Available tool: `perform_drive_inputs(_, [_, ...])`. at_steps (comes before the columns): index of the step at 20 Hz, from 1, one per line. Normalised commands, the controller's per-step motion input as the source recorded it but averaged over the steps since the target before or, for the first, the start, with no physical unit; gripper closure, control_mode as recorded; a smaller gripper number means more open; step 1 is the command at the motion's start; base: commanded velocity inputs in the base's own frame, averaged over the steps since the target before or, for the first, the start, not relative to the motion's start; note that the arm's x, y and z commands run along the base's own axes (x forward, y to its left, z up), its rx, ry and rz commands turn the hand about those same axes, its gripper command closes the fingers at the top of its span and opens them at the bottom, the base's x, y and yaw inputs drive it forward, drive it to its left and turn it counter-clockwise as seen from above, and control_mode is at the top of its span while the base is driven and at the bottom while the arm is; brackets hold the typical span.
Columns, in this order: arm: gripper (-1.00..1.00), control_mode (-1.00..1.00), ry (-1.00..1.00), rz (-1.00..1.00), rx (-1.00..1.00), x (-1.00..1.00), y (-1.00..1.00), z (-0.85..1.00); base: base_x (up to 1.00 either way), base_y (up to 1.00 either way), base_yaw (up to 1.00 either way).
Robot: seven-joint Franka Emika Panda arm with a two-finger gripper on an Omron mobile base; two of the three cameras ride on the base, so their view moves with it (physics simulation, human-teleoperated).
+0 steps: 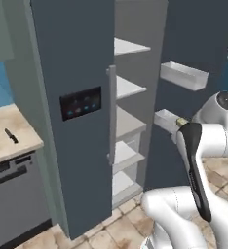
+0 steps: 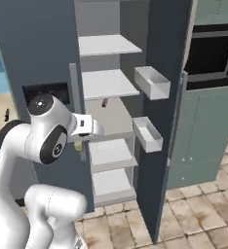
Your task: Retrieve the butter from the fridge and place it on a plate on the dining table. Then retrieve the butter knife by the fridge and place it near the plate.
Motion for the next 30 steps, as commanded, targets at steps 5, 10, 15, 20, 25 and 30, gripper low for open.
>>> perform_drive_inputs(5, [1.00,1.00,0.00,0.00,0.00,0.00,0.00,0.00,-0.28,0.16,-0.91])
perform_drive_inputs(10, [1.00,1.00,0.00,0.00,0.00,0.00,0.00,0.00,-0.36,0.08,-0.87])
perform_drive_inputs(15, [1.00,1.00,0.00,0.00,0.00,0.00,0.00,0.00,-0.33,0.00,-0.78])
perform_drive_inputs(20, [1.00,1.00,0.00,0.00,0.00,0.00,0.00,0.00,0.01,-0.17,-0.62])
perform_drive_inputs(25, [1.00,1.00,0.00,0.00,0.00,0.00,0.00,0.00,0.90,-0.45,-0.38])
perform_drive_inputs(30, [1.00,1.00,0.00,0.00,0.00,0.00,0.00,0.00,1.00,-0.86,-0.17])
